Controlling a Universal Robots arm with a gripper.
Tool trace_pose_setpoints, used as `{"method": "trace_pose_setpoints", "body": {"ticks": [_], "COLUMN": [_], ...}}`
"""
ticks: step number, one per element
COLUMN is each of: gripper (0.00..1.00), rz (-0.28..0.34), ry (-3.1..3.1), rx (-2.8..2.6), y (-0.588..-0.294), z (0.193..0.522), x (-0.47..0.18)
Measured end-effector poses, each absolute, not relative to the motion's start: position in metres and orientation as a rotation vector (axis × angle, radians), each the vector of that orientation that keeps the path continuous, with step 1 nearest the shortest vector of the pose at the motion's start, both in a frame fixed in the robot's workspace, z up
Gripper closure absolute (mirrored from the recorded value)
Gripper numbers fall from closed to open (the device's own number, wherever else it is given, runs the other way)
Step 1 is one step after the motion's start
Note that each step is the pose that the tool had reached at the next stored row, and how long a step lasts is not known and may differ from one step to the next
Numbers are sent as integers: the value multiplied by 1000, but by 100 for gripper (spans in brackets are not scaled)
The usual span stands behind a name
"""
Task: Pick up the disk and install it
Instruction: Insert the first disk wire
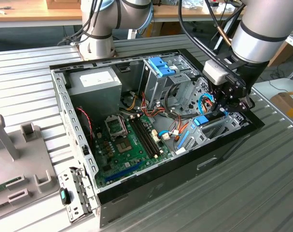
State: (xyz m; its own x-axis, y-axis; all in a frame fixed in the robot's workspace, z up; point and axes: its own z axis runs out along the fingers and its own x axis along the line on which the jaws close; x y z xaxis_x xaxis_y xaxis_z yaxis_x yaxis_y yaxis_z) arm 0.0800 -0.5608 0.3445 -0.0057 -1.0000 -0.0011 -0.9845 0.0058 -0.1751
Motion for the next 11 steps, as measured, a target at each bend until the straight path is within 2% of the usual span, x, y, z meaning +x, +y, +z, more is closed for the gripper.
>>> {"method": "trace_pose_setpoints", "body": {"ticks": [11], "gripper": [84], "rz": [-188], "ry": [2135], "rx": [-2123], "y": [-559], "z": [343], "x": [80]}}
